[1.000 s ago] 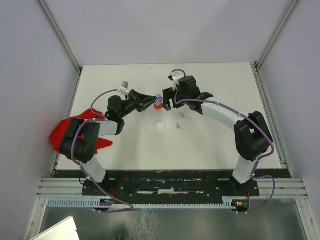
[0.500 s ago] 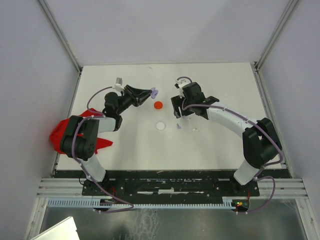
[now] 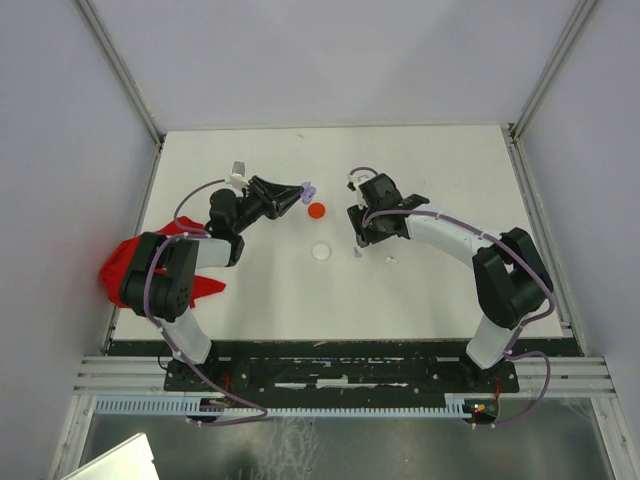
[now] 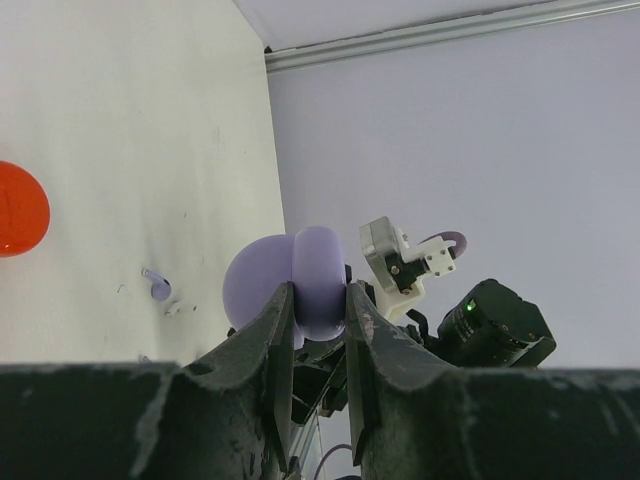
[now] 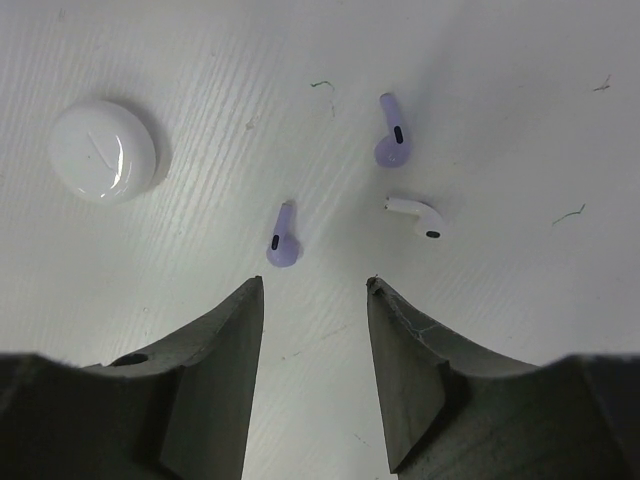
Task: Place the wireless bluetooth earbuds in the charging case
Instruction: Pick up the earbud from the center of the board.
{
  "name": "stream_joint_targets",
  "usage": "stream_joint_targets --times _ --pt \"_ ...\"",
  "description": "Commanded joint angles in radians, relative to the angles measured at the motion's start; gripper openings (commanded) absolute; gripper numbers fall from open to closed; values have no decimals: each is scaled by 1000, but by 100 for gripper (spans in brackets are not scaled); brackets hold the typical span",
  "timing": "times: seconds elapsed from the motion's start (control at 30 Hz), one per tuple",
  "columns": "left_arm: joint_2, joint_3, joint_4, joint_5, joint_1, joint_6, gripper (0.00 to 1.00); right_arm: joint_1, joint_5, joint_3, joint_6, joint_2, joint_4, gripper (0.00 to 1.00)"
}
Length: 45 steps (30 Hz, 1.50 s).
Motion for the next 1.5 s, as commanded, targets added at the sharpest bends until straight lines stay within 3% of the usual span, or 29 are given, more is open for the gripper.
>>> stream_joint_targets --times 0.0,0.2,0.63,1.47 --pt "-50 -12 45 7 -2 -18 3 16 -1 16 -2 4 -14 53" --pt "-51 -16 46 8 -1 -19 3 16 96 46 14 36 -9 53" --pt "-58 -30 52 16 11 -24 3 -9 157 209 18 218 -45 52" --pt "-45 -15 43 24 22 -25 3 -83 170 263 -6 322 -35 52"
